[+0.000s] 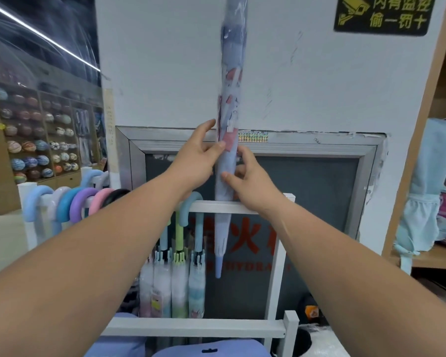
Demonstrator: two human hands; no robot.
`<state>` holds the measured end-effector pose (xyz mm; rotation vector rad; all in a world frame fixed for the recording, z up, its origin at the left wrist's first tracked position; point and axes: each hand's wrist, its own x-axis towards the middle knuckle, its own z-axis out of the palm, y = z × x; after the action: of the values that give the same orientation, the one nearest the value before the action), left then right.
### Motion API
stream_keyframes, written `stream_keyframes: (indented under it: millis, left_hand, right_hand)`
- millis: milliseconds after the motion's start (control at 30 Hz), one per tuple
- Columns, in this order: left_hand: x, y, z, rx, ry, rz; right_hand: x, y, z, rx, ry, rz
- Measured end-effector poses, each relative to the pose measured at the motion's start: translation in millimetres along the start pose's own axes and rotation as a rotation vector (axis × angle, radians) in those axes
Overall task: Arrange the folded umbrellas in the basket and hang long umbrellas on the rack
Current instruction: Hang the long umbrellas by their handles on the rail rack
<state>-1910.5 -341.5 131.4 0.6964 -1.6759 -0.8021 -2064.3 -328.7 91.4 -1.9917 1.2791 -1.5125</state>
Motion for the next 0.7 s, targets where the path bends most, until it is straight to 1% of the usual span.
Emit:
stream_keyframes:
  millis: [133,233,300,433,500,600,700]
  left_hand:
    - [-3,-1,7,-0.015,-0.012,0.036]
    - [-9,-10,6,-0.004,-0.045,0.007]
    - [-15,-18,4,0.063,-0.064,0.010]
    - [-20,-24,5,0.118,-0.092,0.009]
    - [-18,-23,4,0.123,-0.102,-0.011]
    - [-15,-21,-2,0.170,-0.119,-0.052]
    - [-10,-15,-8,0.184,-0.061,-0.077]
  right_hand:
    - [-8,4,0,-0.119,-0.045,0.022]
    - [-5,-3,-9,-0.113,-0.066,0.014]
    - [-1,-14,-17,-0.056,-0.026,0.028]
    - [10,-40,-22,0.207,0.068,0.044]
    - [15,-46,-18,0.198,0.088,0.007]
    - [20,-44,-12,0.161,0.085,0.002]
    - [19,-35,-8,0.163,0.055,0.014]
